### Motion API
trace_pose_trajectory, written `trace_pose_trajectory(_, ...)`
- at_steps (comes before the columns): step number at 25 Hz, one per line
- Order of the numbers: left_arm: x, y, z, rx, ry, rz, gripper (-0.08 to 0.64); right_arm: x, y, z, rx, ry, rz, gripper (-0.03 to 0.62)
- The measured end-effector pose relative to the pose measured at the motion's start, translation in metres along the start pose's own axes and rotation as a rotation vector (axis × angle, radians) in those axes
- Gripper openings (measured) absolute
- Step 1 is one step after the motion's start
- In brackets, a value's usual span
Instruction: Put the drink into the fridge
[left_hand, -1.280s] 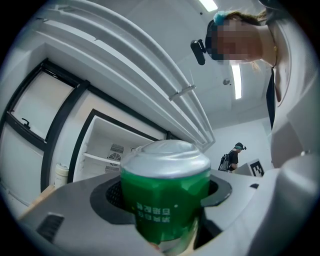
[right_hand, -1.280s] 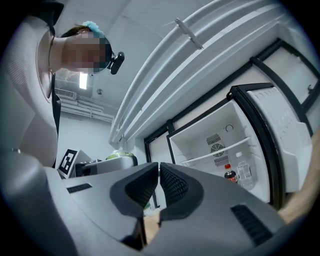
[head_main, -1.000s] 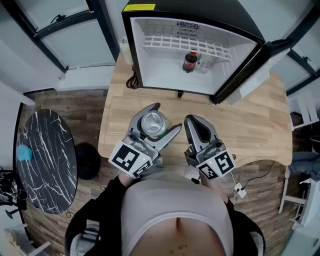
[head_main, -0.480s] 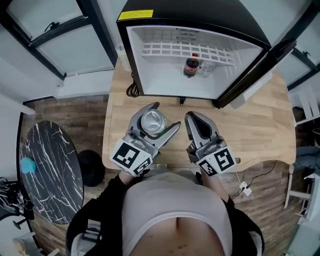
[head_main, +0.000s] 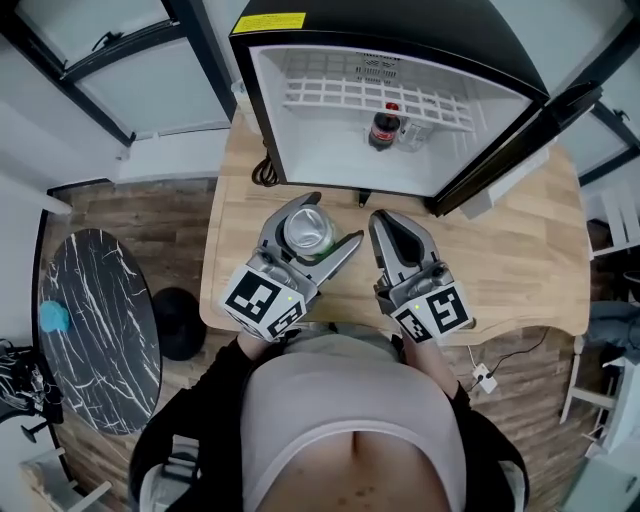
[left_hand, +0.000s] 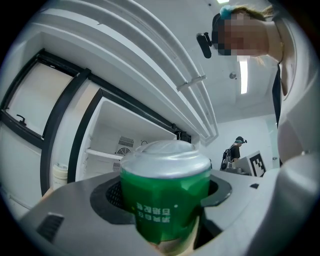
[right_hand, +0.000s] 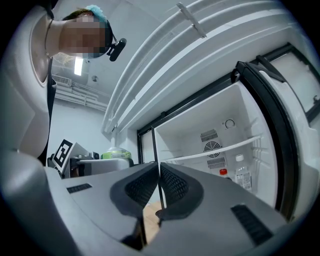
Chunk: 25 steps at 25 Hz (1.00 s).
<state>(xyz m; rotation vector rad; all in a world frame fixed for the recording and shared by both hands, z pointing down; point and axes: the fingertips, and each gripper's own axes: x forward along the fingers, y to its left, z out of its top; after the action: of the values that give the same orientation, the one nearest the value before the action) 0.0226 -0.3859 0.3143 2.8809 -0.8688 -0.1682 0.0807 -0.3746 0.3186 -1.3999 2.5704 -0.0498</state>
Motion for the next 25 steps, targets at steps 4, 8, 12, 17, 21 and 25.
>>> trace_pose_trajectory(4, 0.005, 0.003, 0.002, 0.012, -0.004, 0.022, 0.347, 0.002, -0.004, 0.003, 0.008, -0.001, 0.018, 0.032)
trace_pose_trajectory(8, 0.015, 0.008, -0.007, 0.009, 0.008, 0.031, 0.347, 0.002, -0.011, -0.003, 0.026, 0.014, 0.019, 0.032)
trace_pose_trajectory(12, 0.025, 0.012, -0.018, 0.010, 0.020, 0.030, 0.347, 0.001, -0.017, -0.005, 0.033, 0.023, 0.016, 0.032)
trace_pose_trajectory(17, 0.041, 0.021, -0.032, 0.009, 0.037, 0.030, 0.347, 0.001, -0.024, -0.010, 0.044, 0.041, 0.014, 0.032)
trace_pose_trajectory(21, 0.055, 0.027, -0.040, 0.010, 0.047, 0.024, 0.347, 0.003, -0.032, -0.017, 0.051, 0.060, 0.013, 0.032)
trace_pose_trajectory(25, 0.067, 0.033, -0.046, 0.008, 0.054, 0.020, 0.347, 0.006, -0.040, -0.021, 0.057, 0.072, 0.009, 0.032)
